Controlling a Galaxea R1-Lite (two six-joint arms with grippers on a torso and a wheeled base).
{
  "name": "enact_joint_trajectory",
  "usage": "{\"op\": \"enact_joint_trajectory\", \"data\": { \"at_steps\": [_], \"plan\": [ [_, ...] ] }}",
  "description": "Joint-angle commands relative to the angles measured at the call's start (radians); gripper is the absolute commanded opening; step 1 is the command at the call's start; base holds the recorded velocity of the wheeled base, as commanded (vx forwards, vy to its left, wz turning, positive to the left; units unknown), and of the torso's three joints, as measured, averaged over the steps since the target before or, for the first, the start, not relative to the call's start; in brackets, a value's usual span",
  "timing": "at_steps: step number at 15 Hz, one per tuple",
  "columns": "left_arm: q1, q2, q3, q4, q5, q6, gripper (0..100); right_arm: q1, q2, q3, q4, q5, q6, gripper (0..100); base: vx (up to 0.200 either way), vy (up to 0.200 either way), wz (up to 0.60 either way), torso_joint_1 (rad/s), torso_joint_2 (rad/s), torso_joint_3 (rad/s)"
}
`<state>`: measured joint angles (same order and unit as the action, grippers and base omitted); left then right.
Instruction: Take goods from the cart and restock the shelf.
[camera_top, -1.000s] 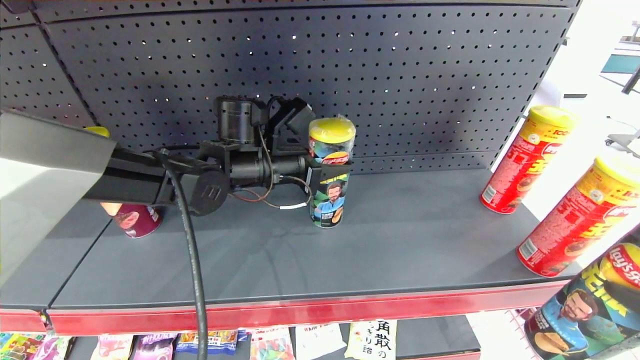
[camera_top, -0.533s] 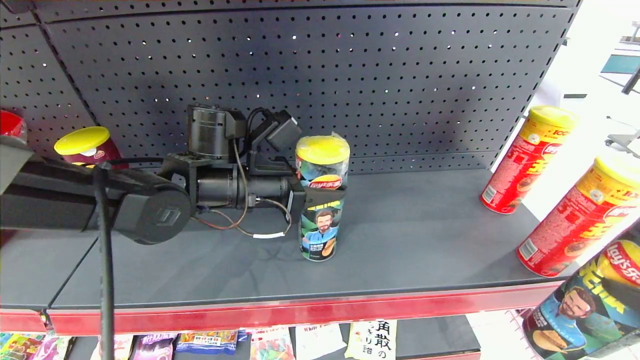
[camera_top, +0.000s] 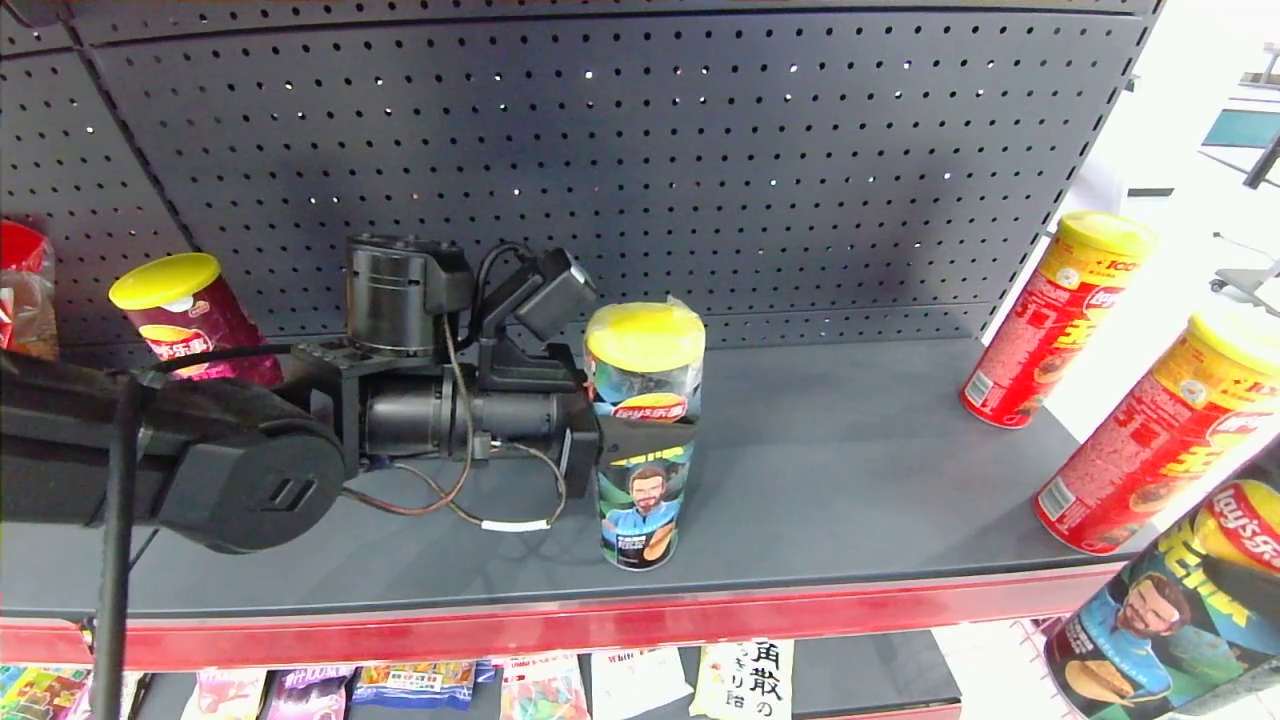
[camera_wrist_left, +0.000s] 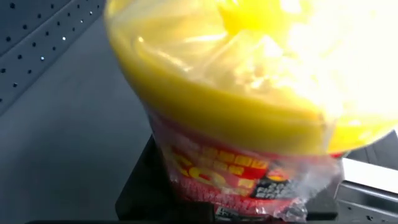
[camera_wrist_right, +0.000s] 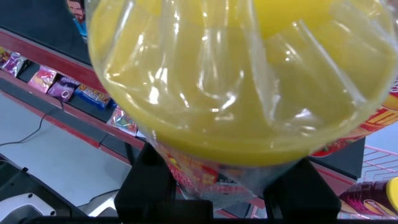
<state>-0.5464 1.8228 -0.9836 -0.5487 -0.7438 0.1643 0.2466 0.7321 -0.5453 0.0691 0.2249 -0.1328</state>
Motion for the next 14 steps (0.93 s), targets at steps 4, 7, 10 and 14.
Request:
{"op": "enact_joint_trajectory", "data": {
  "at_steps": [4,7,10,14],
  "plan": [
    [-0.009,-0.019,0.049,-0.005,-0.025,0.001,0,0.000,-0.003,-0.001,0.000,0.001,-0.001,0,0.000,0.000,0.00,0.000,0.00,0.000],
    [-0.014,-0.020,0.054,-0.005,-0.052,0.001,0,0.000,-0.003,-0.001,0.000,0.001,-0.001,0,0.000,0.000,0.00,0.000,0.00,0.000],
    [-0.012,-0.020,0.079,-0.027,-0.055,0.001,0,0.000,0.000,-0.002,0.000,0.001,-0.001,0,0.000,0.000,0.00,0.000,0.00,0.000],
    [-0.012,-0.013,0.120,-0.091,-0.055,0.001,100,0.002,0.006,-0.008,0.000,0.002,-0.001,0,0.000,0.000,0.00,0.000,0.00,0.000]
  ]
}}
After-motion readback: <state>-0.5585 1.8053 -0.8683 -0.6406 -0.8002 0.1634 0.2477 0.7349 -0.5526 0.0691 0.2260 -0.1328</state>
